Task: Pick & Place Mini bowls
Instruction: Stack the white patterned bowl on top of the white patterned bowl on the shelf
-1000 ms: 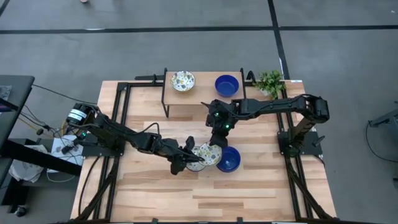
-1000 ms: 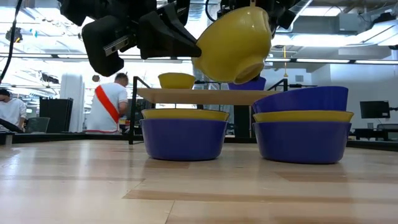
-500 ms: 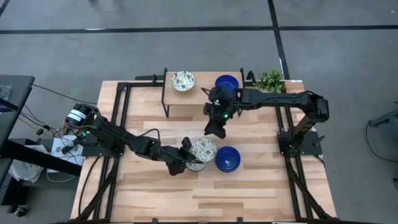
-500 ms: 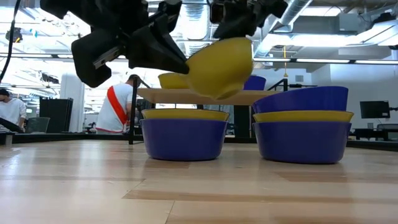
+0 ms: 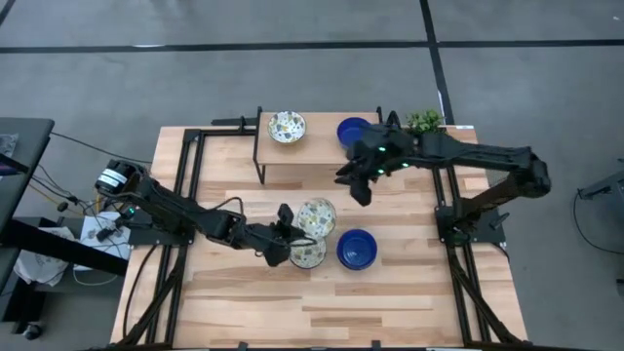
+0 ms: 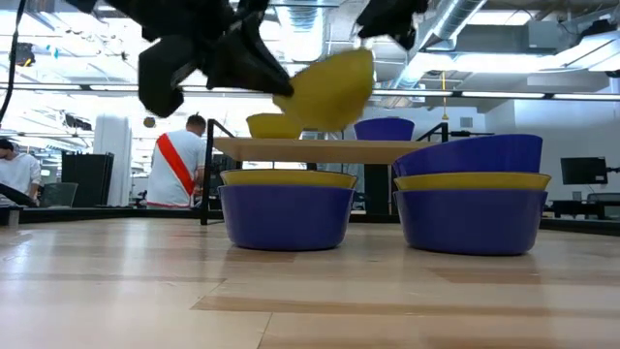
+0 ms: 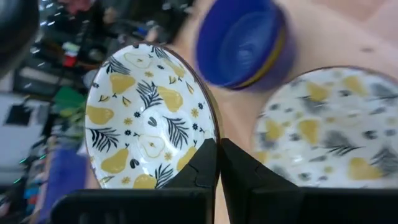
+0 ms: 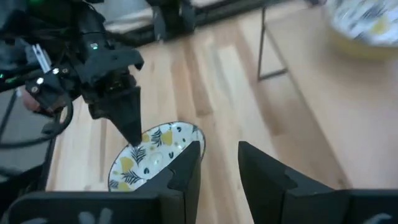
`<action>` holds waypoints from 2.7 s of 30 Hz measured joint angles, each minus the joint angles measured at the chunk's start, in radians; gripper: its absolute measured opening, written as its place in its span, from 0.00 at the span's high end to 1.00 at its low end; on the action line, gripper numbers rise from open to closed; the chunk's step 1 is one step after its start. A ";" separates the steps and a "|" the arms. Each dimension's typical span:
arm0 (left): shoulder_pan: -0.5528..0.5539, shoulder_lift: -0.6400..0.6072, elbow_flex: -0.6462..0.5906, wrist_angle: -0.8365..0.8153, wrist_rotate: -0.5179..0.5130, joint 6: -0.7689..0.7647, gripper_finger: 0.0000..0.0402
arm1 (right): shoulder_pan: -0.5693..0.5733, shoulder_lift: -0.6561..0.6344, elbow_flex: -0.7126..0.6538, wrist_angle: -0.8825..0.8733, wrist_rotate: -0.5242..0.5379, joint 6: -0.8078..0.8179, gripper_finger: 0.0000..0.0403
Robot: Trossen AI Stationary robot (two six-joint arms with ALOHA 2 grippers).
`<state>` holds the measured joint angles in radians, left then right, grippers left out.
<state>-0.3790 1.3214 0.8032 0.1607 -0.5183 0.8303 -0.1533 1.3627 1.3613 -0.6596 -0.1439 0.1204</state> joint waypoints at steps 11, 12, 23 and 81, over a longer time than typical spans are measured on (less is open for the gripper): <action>0.180 -0.263 0.000 -0.075 -0.131 0.043 0.98 | 0.071 -0.238 -0.200 0.087 0.197 -0.016 0.76; 0.210 -0.279 0.001 -0.075 -0.137 0.064 0.98 | 0.073 -0.253 -0.221 0.105 0.197 -0.016 0.76; 0.599 -0.266 0.063 -0.146 -0.028 0.136 0.98 | 0.044 -0.274 -0.303 0.132 0.199 -0.024 0.76; 0.751 -0.138 0.266 -0.506 0.179 0.037 0.68 | 0.012 -0.261 -0.303 0.111 0.196 -0.069 0.76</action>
<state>0.3721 1.1830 1.0695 -0.3454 -0.3397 0.8669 -0.1410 1.1019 1.0580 -0.5487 0.0521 0.0518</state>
